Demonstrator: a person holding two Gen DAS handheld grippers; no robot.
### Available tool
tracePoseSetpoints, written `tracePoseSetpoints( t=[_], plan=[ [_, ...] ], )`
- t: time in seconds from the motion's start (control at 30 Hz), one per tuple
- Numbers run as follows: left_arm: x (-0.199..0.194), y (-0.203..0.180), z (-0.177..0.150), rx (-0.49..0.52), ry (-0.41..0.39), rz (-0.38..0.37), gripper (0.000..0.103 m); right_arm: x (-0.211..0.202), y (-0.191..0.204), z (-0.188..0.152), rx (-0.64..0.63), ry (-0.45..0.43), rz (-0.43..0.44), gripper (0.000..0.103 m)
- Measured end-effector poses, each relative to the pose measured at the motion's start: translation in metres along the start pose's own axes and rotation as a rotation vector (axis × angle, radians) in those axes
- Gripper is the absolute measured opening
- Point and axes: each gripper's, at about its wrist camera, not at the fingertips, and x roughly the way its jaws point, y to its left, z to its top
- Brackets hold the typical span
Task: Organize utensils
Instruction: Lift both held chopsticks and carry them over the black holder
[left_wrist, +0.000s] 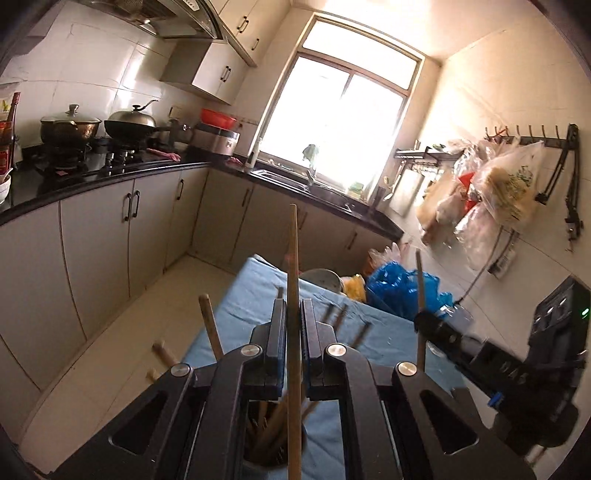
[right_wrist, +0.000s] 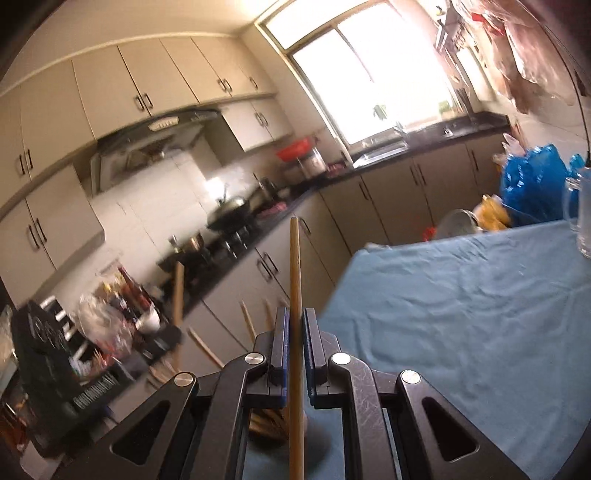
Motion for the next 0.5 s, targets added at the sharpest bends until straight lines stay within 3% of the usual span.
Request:
tracePoseSetpoints(
  t=[0.2,0.37,0.5],
  plan=[
    [0.015,0.006,-0.001,0.004,-0.077,0.026,0.006,0.02,0.013,0.012,0.036,-0.115,0.043,0.009],
    [0.021,0.008,0.001,0.034,-0.147,0.061,0.006,0.037,0.028,0.011,-0.033,-0.176,0.024,0.009],
    [0.026,0.011,-0.006,0.059,-0.149,0.083,0.006,0.048,0.036,0.003,-0.078,-0.201,0.01,0.009]
  ],
)
